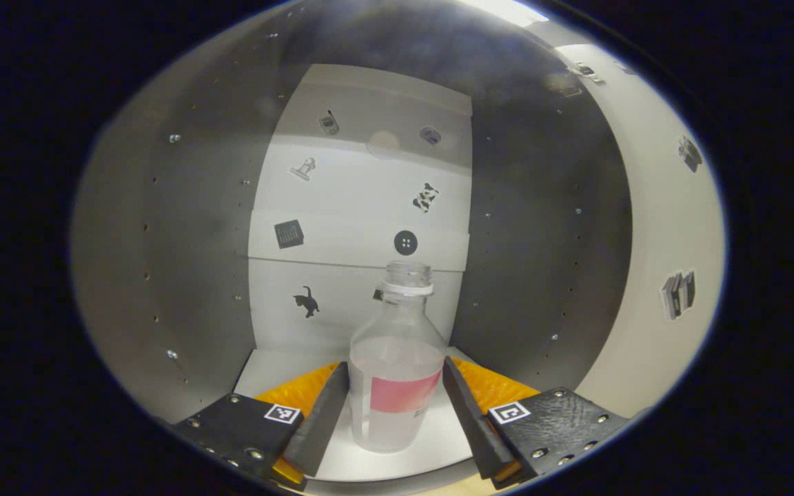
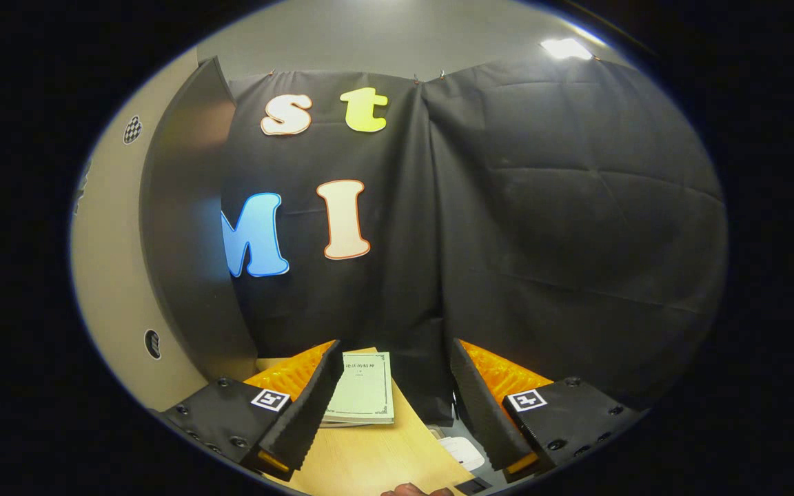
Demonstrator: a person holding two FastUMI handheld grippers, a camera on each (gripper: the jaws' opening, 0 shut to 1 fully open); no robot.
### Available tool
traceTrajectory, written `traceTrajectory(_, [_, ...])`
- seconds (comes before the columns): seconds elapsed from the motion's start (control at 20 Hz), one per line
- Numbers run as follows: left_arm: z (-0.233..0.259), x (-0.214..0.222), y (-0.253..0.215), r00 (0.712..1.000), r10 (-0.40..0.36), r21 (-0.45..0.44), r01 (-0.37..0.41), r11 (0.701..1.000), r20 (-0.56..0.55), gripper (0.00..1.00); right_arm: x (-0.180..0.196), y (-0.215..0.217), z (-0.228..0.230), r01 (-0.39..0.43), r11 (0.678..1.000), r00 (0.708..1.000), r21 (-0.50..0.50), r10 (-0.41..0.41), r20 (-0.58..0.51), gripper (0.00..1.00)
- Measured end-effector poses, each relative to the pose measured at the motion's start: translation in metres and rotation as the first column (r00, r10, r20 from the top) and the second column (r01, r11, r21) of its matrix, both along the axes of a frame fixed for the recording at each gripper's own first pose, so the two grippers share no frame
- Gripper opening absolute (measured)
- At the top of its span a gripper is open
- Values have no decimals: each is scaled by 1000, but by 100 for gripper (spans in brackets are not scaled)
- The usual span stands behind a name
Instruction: Open the cabinet door with the right hand, grasp the bottle in the cabinet with the left hand and place it on the coaster, then close the cabinet door with the right hand.
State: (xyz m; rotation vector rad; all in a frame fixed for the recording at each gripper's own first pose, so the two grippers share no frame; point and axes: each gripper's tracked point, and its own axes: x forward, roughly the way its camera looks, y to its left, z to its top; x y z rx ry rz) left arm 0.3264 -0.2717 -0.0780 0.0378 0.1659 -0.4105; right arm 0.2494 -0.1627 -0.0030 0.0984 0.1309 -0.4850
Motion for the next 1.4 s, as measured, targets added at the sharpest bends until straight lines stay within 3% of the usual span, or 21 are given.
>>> traceTrajectory(0.15, [1,3,0,1000,-7,-30,7,1000,3,84,2,-2,0,-3,1000,1000,2,3,0,97])
traceTrajectory(0.45, [6,-6,3,998,-37,4,37,999,41,72,9,-1,1,-15,1000,1000,14,15,9,97])
traceTrajectory(0.65, [26,-52,15,994,-46,-5,46,999,94,71,12,12,5,-27,998,999,61,26,20,97])
traceTrajectory(0.8, [41,-113,48,989,-36,-35,41,999,141,71,6,22,26,-34,999,998,10,33,59,96])
traceTrajectory(0.95, [27,-168,117,977,68,2,-70,998,201,69,-2,32,37,-33,999,996,-7,34,81,92])
traceTrajectory(1.1, [-23,-221,191,968,185,18,-191,981,169,69,-12,35,44,-18,1000,994,7,17,107,96])
traceTrajectory(1.4, [-96,-270,279,940,322,90,-333,939,113,70,-17,40,56,-29,999,984,28,24,175,93])
